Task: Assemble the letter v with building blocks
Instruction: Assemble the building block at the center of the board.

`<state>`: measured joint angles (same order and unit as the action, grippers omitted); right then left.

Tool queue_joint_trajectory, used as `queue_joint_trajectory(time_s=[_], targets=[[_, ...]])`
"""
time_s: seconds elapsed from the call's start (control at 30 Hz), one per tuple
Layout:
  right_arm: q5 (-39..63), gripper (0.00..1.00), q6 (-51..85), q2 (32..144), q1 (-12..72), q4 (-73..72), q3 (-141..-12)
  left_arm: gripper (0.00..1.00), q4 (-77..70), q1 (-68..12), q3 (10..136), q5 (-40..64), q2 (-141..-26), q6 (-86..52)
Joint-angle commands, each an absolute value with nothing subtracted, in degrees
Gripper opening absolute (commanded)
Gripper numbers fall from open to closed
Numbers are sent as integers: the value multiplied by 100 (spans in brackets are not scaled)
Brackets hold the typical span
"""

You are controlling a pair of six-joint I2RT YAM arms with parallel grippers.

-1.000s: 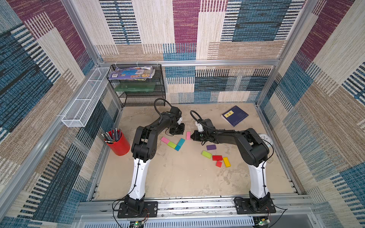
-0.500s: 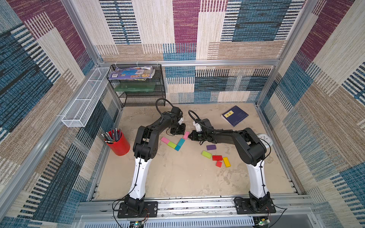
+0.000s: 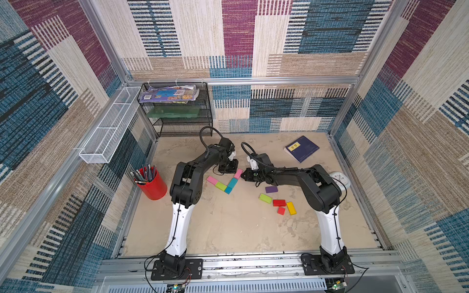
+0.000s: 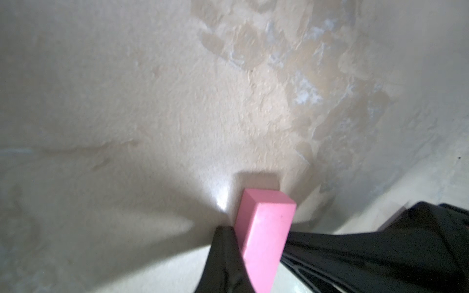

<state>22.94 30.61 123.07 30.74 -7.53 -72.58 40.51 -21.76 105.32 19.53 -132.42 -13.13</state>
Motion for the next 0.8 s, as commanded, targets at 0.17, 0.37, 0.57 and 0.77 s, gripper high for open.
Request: queue_joint_trajectory(time_s=[0.17,0.37,0.57,0.77], targets=[[2180,11,3067,12331,3133,-380,-7111,3,4392,-2197,10424,1964,-13289,-1128],[2180,11,3105,12298,3150,-435,-7016,2,4390,-2197,10385,1989,-13284,-1131],[2136,11,3118,12262,3153,-470,-6920,1,4384,-2197,10263,1978,-13246,-1146],[2101,12,3151,12209,3111,-535,-6787,1,4372,-2197,10246,1942,-13262,-1131]])
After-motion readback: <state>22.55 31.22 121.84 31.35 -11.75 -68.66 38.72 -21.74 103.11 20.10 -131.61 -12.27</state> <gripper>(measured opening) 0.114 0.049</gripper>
